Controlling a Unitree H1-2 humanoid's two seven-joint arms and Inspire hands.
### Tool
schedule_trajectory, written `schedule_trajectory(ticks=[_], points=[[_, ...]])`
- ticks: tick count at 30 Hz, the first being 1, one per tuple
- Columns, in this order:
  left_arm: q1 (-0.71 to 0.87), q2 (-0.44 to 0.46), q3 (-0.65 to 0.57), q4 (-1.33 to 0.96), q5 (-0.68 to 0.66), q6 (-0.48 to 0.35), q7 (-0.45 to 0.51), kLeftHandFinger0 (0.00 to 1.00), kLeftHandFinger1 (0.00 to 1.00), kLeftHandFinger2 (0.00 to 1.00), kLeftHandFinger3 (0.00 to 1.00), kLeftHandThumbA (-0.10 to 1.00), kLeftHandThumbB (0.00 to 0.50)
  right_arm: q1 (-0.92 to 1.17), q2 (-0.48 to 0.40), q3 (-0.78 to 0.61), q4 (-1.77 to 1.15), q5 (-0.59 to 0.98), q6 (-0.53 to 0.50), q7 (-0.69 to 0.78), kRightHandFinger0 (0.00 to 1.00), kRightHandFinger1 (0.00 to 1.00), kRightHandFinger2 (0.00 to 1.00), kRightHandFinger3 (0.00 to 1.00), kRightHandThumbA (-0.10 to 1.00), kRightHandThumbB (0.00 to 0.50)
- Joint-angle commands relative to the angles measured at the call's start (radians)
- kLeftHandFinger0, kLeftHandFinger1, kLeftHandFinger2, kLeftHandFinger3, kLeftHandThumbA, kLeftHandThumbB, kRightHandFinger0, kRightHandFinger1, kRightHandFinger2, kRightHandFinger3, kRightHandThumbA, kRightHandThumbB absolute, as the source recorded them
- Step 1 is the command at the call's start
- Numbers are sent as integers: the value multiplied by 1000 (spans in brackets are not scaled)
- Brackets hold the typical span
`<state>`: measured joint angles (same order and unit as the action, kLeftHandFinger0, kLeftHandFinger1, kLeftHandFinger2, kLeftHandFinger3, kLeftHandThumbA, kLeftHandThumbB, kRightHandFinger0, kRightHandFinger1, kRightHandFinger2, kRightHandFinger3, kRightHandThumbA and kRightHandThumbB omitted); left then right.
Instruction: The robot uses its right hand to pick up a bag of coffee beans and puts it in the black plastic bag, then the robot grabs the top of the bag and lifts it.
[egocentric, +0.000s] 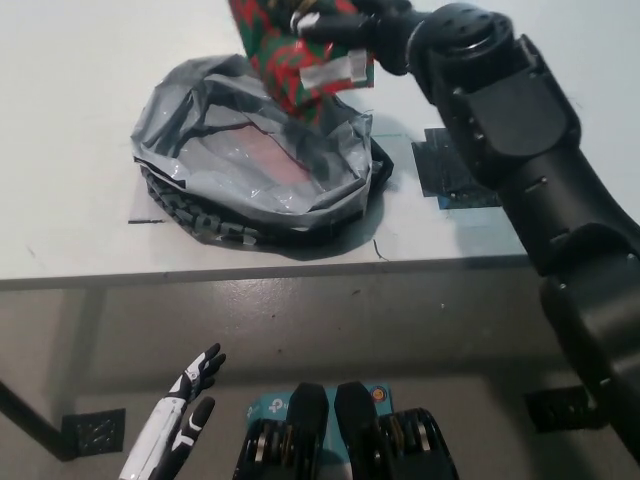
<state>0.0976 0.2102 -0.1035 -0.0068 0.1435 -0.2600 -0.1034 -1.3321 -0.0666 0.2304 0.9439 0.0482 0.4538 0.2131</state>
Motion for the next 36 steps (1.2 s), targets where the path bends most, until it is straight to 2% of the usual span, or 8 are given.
schedule_trajectory(ticks=[1,3,7,9,14,15,20,36], points=[[-8,14,-4,-31,-4,-10,-20,1000,1000,1000,1000,1000,266,-123,0,36,8,-80,-116,19,0,379,747,432,-100,185],[-10,16,-5,-31,0,-10,-21,1000,1000,1000,1000,1000,274,-127,0,67,21,-104,-145,30,0,440,825,581,-100,172],[-16,20,-8,-35,8,1,-25,1000,1000,1000,1000,1000,287,-118,-7,150,5,-195,-199,10,11,475,819,677,-100,198],[-16,20,-9,-37,9,2,-26,1000,1000,1000,1000,1000,287,-114,-11,185,-3,-232,-218,-4,39,513,858,786,-100,201],[-22,21,-15,-33,16,-5,-27,1000,1000,1000,1000,1000,273,-108,-24,229,-16,-286,-289,-38,19,472,775,696,-100,199],[-22,21,-16,-36,19,-2,-27,1000,1000,1000,1000,1000,271,-110,-26,217,-5,-277,-310,-45,0,442,745,646,-100,168],[-24,26,-18,-34,25,-4,-26,1000,1000,1000,1000,1000,268,-117,-29,212,33,-300,-336,-67,0,398,770,782,-100,168],[-48,42,-37,-32,43,-20,-32,1000,1000,1000,1000,1000,221,-79,-32,231,5,-427,-500,-149,0,323,699,752,-100,168]])
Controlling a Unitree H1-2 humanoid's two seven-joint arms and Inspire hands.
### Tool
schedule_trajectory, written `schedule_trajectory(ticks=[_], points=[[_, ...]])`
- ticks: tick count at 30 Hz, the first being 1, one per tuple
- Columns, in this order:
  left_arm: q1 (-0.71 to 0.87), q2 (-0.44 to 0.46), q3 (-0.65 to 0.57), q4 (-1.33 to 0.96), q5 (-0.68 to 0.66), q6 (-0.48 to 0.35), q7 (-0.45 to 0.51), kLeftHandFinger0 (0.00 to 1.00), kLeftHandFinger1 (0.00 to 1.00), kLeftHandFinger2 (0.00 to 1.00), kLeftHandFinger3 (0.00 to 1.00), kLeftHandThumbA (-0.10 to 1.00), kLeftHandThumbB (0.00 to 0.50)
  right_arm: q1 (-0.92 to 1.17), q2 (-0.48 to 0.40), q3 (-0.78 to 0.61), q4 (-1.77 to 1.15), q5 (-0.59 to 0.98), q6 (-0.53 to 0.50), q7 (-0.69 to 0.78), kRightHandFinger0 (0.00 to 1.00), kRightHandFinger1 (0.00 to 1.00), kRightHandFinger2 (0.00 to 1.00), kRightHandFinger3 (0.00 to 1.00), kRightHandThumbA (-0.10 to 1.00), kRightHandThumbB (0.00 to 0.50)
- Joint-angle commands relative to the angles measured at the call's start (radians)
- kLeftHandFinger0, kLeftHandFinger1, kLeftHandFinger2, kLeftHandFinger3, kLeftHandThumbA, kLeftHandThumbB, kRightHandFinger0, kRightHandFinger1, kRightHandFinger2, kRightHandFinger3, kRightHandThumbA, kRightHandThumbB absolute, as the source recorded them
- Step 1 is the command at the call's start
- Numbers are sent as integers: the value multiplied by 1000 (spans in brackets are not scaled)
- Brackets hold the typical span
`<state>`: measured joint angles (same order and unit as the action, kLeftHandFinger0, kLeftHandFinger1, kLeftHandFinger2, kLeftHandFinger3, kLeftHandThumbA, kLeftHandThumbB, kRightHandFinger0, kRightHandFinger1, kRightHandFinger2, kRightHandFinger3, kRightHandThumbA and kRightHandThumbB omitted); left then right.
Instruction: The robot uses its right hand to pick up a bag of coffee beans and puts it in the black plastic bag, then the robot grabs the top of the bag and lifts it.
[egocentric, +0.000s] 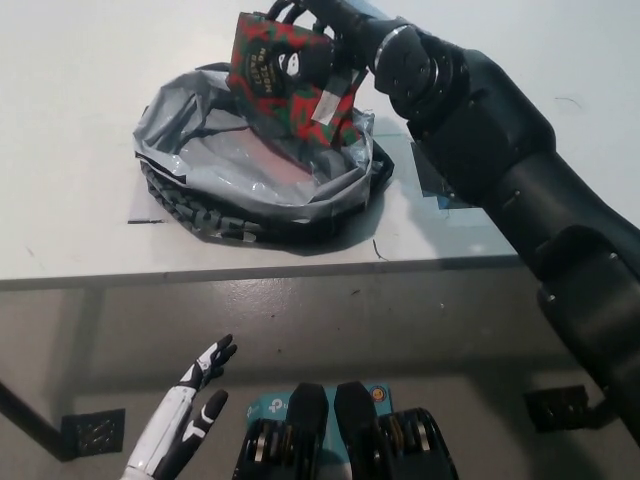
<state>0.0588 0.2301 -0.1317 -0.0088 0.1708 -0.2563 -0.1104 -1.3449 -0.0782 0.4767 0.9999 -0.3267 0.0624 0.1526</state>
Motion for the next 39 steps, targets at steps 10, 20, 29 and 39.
schedule_trajectory(ticks=[10,20,29,39], points=[[-22,24,-24,-15,28,-36,-28,1000,1000,1000,1000,1000,222,-100,-24,-54,-39,-91,-185,-187,0,304,685,779,-100,143],[-29,27,-34,-10,38,-33,-37,1000,1000,1000,1000,1000,237,-112,8,-75,-28,-110,-277,-258,0,106,468,541,-100,257],[-46,28,-45,-9,59,-44,-33,1000,1000,1000,1000,1000,202,-85,26,-69,-103,-151,-296,-283,0,81,560,760,-100,182],[-69,31,-51,-14,56,-23,-47,1000,1000,1000,1000,1000,220,-44,-4,-61,-101,-199,-360,-323,0,22,443,722,-100,176]])
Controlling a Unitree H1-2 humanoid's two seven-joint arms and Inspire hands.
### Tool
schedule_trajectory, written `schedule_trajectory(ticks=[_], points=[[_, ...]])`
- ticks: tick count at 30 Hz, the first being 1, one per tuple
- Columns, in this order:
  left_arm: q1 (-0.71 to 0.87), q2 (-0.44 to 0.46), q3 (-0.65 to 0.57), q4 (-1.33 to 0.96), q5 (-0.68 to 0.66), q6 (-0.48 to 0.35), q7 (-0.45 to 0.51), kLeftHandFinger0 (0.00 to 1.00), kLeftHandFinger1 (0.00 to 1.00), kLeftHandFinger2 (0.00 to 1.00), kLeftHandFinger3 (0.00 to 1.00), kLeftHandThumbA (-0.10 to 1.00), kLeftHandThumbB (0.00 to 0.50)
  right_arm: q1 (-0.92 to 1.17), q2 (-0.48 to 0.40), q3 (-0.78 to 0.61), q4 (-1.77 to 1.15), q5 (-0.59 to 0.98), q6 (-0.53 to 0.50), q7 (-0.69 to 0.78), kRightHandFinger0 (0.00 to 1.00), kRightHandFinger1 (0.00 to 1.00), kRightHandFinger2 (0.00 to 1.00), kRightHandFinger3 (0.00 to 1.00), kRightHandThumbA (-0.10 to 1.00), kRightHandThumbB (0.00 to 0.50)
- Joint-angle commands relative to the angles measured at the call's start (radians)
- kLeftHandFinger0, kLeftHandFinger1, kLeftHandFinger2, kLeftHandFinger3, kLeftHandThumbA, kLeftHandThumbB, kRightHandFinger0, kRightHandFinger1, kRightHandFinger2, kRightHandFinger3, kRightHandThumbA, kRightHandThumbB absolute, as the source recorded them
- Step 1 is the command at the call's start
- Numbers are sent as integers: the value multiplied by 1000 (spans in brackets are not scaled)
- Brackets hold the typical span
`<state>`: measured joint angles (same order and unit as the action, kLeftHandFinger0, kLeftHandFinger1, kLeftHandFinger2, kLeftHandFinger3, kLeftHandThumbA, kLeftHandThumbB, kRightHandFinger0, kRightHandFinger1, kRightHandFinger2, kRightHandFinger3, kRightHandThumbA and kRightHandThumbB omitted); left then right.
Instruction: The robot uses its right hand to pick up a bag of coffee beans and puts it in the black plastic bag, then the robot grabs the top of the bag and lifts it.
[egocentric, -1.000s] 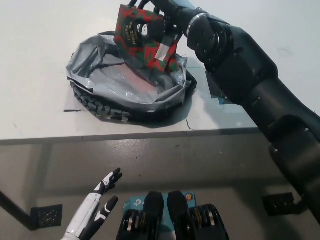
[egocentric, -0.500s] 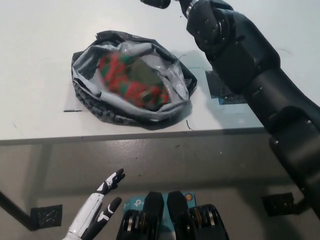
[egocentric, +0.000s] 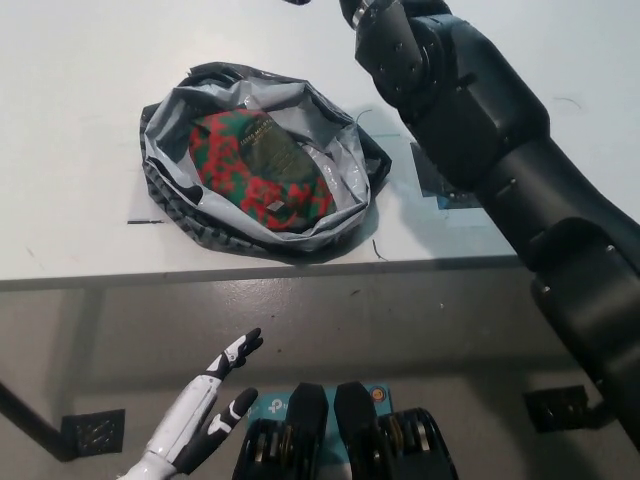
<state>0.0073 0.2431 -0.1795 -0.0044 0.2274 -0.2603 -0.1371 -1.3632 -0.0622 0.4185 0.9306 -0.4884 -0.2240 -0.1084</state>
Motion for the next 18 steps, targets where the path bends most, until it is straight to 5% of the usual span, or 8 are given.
schedule_trajectory(ticks=[1,2,5,6,7,8,11,18], points=[[-18,17,-2,-16,-4,-22,-22,1000,1000,1000,1000,1000,213,-21,-24,0,-39,-44,-57,-54,67,146,465,723,-100,175],[-18,17,-1,-16,-6,-21,-22,1000,1000,1000,1000,1000,214,-12,-29,3,-49,-53,-32,-47,149,286,551,742,-100,182],[-14,17,1,-17,-17,-16,-28,1000,1000,1000,1000,1000,219,35,-37,6,-100,-88,137,2,44,135,395,769,170,195],[-15,16,0,-15,-19,-17,-29,1000,1000,1000,1000,1000,213,55,-39,10,-123,-101,225,45,294,429,725,1000,381,277],[-16,15,0,-12,-22,-19,-30,1000,1000,1000,1000,1000,212,71,-44,19,-141,-115,299,92,746,895,1000,1000,495,307],[-15,15,1,-12,-25,-18,-31,1000,1000,1000,1000,1000,213,83,-47,24,-147,-120,336,119,1000,1000,1000,1000,604,355],[-12,12,4,-13,-27,-19,-27,1000,1000,1000,1000,1000,216,122,-48,27,-161,-123,424,169,1000,1000,1000,1000,773,483],[-18,9,0,-6,-21,-29,-25,1000,1000,1000,1000,1000,216,219,-43,4,-179,-77,482,231,1000,1000,1000,1000,908,500]])
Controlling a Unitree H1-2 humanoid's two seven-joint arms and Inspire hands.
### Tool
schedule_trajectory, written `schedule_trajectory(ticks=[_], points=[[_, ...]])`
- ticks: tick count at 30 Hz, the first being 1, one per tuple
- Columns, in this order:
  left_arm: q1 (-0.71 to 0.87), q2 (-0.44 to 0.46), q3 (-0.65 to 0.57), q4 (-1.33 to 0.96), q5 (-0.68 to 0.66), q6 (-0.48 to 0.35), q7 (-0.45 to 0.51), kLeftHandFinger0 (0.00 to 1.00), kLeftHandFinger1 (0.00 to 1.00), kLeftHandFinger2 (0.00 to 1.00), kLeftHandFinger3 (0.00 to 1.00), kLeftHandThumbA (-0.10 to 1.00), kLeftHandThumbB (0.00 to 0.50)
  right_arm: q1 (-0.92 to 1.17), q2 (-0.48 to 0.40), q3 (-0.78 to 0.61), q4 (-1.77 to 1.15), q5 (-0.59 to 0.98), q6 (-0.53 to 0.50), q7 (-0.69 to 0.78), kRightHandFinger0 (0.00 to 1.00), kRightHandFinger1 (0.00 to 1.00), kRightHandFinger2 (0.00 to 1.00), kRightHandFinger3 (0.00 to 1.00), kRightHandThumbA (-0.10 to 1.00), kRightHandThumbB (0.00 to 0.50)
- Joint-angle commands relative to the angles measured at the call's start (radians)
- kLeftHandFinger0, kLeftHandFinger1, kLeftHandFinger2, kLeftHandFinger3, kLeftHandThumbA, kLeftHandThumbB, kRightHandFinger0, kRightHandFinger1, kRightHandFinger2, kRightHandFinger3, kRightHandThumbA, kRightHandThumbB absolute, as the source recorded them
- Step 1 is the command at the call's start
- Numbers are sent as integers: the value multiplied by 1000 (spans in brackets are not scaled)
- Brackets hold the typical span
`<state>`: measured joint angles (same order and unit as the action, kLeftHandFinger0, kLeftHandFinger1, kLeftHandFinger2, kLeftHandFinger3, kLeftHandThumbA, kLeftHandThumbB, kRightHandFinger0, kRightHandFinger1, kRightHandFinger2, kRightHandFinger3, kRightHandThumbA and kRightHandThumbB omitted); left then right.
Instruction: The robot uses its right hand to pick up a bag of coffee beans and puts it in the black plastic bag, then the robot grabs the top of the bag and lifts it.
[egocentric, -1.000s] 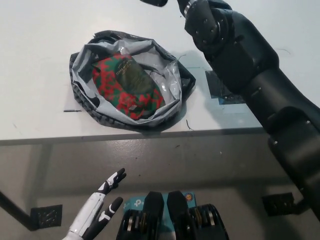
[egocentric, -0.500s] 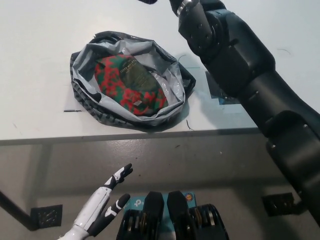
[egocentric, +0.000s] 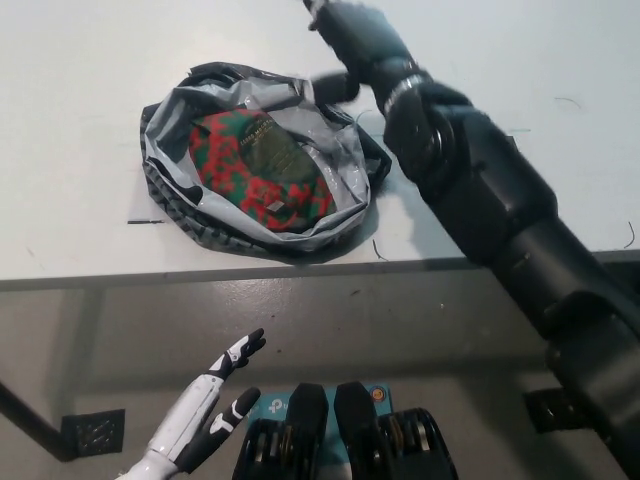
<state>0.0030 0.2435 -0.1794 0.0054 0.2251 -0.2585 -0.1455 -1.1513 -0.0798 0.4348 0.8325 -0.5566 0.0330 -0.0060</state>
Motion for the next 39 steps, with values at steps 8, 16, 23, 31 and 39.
schedule_trajectory(ticks=[8,16,23,31,39], points=[[-18,12,-2,-12,-10,-29,-17,1000,1000,1000,1000,1000,208,55,1,1,-70,-12,259,141,1000,1000,1000,1000,935,500],[-23,11,-1,-14,-11,-26,-17,1000,1000,1000,1000,1000,210,68,9,25,-57,-28,272,139,1000,1000,1000,1000,903,500],[-30,13,-1,-19,-15,-15,-22,1000,1000,1000,1000,1000,213,67,18,11,-45,-11,297,146,1000,1000,1000,1000,873,500],[-32,16,1,-13,-18,-29,-27,1000,1000,1000,1000,1000,215,60,37,-5,-3,3,274,107,996,1000,1000,1000,888,469],[-47,10,2,-5,-19,-35,-29,1000,1000,1000,1000,1000,213,44,69,-118,37,82,274,54,73,144,304,459,30,204]])
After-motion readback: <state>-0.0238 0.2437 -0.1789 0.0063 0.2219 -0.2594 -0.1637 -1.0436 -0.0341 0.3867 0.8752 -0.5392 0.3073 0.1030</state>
